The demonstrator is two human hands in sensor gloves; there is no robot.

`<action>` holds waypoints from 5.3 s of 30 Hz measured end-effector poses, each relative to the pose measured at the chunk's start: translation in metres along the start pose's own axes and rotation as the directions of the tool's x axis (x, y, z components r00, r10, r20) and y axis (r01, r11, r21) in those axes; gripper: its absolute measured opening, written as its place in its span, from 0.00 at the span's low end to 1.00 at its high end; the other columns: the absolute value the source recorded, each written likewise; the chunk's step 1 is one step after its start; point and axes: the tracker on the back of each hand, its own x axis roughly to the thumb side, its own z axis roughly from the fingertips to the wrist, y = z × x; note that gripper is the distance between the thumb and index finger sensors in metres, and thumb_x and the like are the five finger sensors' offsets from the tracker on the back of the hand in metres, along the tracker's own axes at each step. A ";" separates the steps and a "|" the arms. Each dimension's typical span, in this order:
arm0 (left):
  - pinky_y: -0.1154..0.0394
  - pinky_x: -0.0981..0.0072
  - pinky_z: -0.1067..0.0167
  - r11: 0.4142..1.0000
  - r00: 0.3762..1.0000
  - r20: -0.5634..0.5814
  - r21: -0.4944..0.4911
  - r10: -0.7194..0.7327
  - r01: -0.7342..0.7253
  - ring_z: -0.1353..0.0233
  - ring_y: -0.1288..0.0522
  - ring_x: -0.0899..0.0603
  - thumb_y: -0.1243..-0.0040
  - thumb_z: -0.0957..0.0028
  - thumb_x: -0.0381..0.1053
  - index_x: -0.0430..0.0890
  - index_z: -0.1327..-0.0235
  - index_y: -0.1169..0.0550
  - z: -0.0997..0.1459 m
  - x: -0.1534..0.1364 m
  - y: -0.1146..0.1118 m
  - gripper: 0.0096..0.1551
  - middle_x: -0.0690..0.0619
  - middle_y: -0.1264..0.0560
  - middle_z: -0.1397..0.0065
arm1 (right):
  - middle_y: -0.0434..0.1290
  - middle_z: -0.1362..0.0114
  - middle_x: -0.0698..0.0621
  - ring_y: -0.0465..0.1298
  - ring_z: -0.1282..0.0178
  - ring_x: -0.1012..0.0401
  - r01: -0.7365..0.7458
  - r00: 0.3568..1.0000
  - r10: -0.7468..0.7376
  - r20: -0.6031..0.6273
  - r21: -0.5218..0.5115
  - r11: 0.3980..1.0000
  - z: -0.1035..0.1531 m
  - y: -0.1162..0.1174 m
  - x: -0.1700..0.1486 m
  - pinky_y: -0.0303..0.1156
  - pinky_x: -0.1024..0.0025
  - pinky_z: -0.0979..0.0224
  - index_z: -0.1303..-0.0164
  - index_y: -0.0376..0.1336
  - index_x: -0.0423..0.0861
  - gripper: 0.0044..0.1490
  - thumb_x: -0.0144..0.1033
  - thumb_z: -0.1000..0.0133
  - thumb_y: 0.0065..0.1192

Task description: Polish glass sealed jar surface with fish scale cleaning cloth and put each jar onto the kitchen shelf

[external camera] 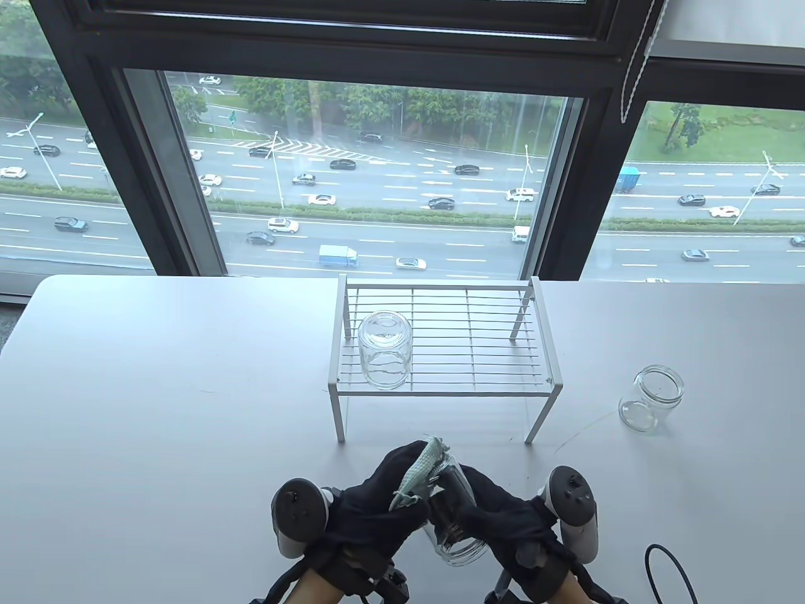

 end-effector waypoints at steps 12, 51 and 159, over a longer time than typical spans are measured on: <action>0.17 0.46 0.48 0.997 0.997 0.006 -0.004 -0.076 0.076 0.35 0.22 0.25 0.41 0.51 0.74 0.48 0.21 0.38 0.000 0.002 0.001 0.51 0.32 0.28 0.25 | 0.73 0.24 0.49 0.69 0.25 0.44 -0.177 0.984 0.177 0.018 0.023 0.984 0.000 -0.008 0.005 0.62 0.37 0.25 0.20 0.52 0.47 0.68 0.72 0.62 0.77; 0.14 0.49 0.58 0.848 0.816 -0.282 -0.336 -0.505 0.409 0.50 0.14 0.27 0.34 0.48 0.58 0.42 0.35 0.24 -0.004 -0.030 0.023 0.33 0.32 0.18 0.39 | 0.62 0.21 0.43 0.74 0.27 0.42 -0.610 0.716 0.694 -0.072 -0.547 0.573 -0.048 -0.049 0.074 0.64 0.40 0.24 0.21 0.42 0.41 0.74 0.60 0.62 0.83; 0.15 0.47 0.57 0.846 0.815 -0.283 -0.351 -0.505 0.402 0.47 0.15 0.27 0.36 0.47 0.60 0.43 0.33 0.25 -0.004 -0.034 0.021 0.34 0.31 0.19 0.37 | 0.77 0.32 0.39 0.81 0.39 0.46 -0.982 0.156 0.708 -0.689 -0.187 0.033 0.085 -0.199 0.040 0.75 0.47 0.37 0.42 0.68 0.58 0.31 0.55 0.56 0.71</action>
